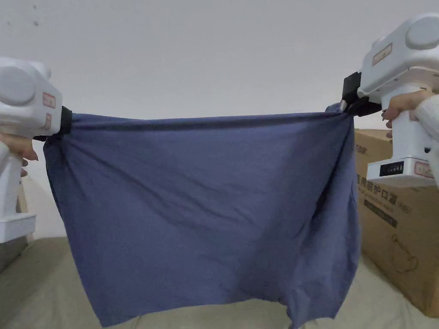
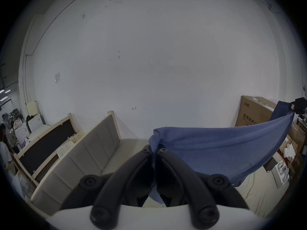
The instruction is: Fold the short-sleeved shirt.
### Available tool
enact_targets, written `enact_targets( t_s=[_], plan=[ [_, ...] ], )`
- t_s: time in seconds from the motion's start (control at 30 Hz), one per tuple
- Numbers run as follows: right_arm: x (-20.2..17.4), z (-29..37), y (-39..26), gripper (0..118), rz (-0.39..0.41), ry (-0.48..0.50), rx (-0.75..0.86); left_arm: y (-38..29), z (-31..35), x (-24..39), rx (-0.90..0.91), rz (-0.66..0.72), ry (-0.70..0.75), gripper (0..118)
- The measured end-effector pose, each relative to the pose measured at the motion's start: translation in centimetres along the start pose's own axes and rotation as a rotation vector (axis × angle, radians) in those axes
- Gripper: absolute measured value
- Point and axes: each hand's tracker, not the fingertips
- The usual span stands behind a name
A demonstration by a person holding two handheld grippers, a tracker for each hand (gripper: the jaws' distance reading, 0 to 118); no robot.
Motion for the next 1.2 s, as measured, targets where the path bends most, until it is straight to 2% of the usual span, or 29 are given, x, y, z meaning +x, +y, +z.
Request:
enact_targets(
  t_s=[0.07, 0.17, 0.37, 0.47, 0.53, 0.63, 0.73, 0.8, 0.93, 1.07, 1.2],
  plan=[
    [1.0, -3.2, -1.7, 7, -0.028, -0.012, -0.061, -2.0, -2.2, 0.7, -0.044, -0.021, 0.001, 2],
    [2.5, -8.8, -6.1, 7, -0.012, -0.068, -0.157, -6.3, -6.7, 2.2, -0.142, -0.043, -0.004, 2],
    [6.2, -20.1, -19.1, 7, -0.030, -0.158, -0.428, -19.7, -16.7, 6.1, -0.409, -0.076, -0.013, 2],
    [8.7, -24.1, -26.5, 7, -0.030, -0.203, -0.570, -27.5, -19.4, 7.1, -0.545, -0.030, -0.032, 2],
    [9.9, -25.0, -29.8, 7, -0.068, -0.214, -0.634, -31.3, -19.9, 7.4, -0.605, -0.033, -0.041, 2],
    [11.4, -24.3, -33.9, 7, -0.102, -0.213, -0.689, -35.9, -19.7, 6.7, -0.690, -0.004, -0.059, 2],
    [13.0, -21.7, -35.5, 7, -0.124, -0.188, -0.677, -38.1, -17.1, 5.4, -0.692, 0.034, -0.070, 2],
    [13.5, -18.5, -36.3, 7, -0.136, -0.166, -0.652, -39.2, -13.5, 4.5, -0.670, 0.051, -0.084, 2],
    [15.1, -10.8, -40.4, 7, -0.102, -0.130, -0.660, -42.2, -5.0, 2.4, -0.663, 0.082, -0.112, 2],
    [16.6, -2.2, -47.4, 7, -0.163, -0.124, -0.756, -46.1, 3.3, 1.1, -0.710, 0.050, -0.109, 2],
    [16.8, 2.4, -53.0, 7, -0.108, -0.161, -0.830, -49.0, 8.2, 0.4, -0.752, 0.022, -0.111, 2]
  ],
)
